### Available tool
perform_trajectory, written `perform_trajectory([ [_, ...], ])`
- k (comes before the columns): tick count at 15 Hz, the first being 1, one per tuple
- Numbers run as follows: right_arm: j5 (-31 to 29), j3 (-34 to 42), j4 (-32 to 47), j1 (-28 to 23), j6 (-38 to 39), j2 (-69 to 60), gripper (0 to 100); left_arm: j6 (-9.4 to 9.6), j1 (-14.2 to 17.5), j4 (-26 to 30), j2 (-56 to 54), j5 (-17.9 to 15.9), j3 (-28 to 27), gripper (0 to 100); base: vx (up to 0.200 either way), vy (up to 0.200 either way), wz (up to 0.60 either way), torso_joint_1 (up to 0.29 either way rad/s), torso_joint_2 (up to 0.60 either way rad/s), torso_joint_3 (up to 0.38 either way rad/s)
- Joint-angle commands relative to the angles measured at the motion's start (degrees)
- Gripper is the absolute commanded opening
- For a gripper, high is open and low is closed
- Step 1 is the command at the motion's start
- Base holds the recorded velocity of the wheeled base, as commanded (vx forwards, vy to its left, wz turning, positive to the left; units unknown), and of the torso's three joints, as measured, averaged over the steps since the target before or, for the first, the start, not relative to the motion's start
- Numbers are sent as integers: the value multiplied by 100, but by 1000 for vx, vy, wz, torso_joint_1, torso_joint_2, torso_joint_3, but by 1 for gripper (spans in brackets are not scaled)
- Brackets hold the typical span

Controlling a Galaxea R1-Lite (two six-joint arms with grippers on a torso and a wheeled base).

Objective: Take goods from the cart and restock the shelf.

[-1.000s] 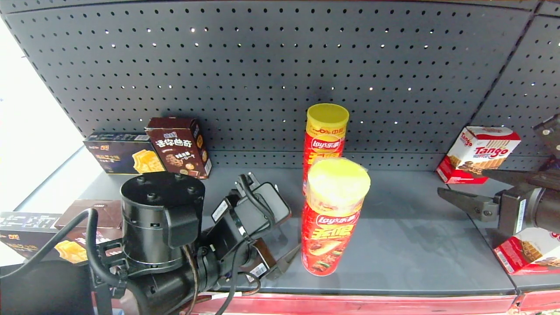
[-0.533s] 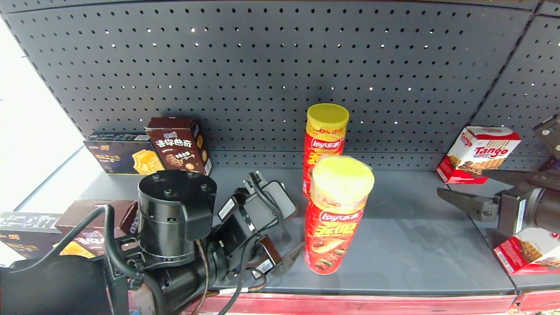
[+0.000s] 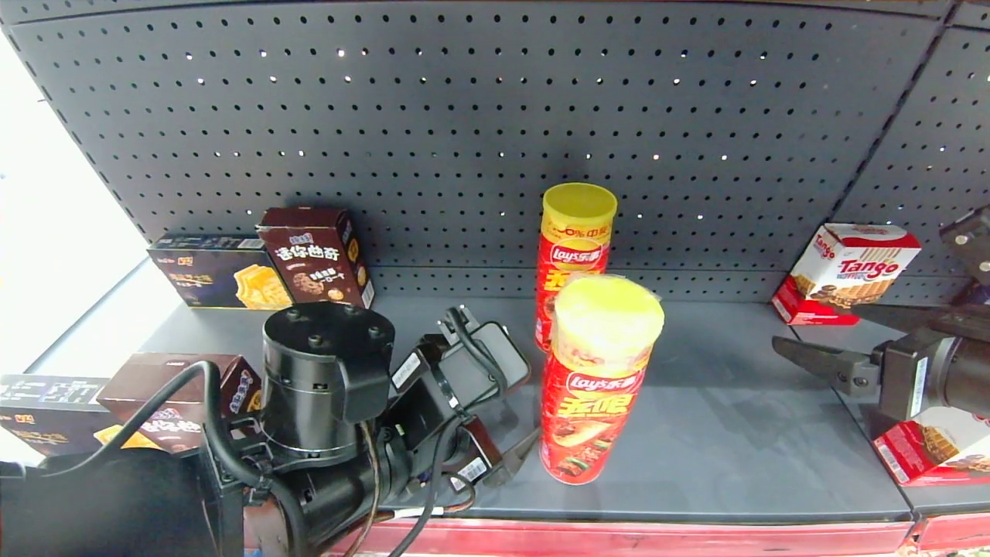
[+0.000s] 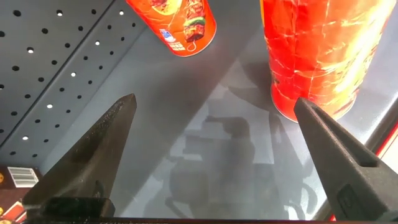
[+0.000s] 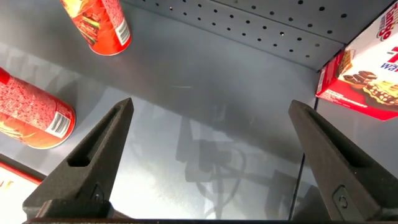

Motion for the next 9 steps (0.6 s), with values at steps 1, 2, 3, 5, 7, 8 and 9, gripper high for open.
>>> perform_trajectory([
  [1,7,15,-8,9,-3,-5,100,-2,7,0,15,1,-5,100,0,0,0,0,0,0],
  [2,-2,23,-8,9,-3,-5,100,-2,16,0,15,1,4,100,0,0,0,0,0,0],
  [3,7,32,0,9,-3,-14,100,-11,25,-9,6,1,13,100,0,0,0,0,0,0],
  [5,-2,120,0,1,5,-137,100,-98,166,0,-125,10,57,100,0,0,0,0,0,0],
  [7,-2,331,-8,-34,5,-286,100,-116,438,0,-442,1,-22,100,0,0,0,0,0,0],
  [8,7,393,-8,-87,5,-321,100,-116,526,0,-477,-8,-66,100,0,0,0,0,0,0],
  [9,7,480,-8,-131,5,-462,100,-116,710,0,-635,1,-225,100,0,0,0,0,0,0],
])
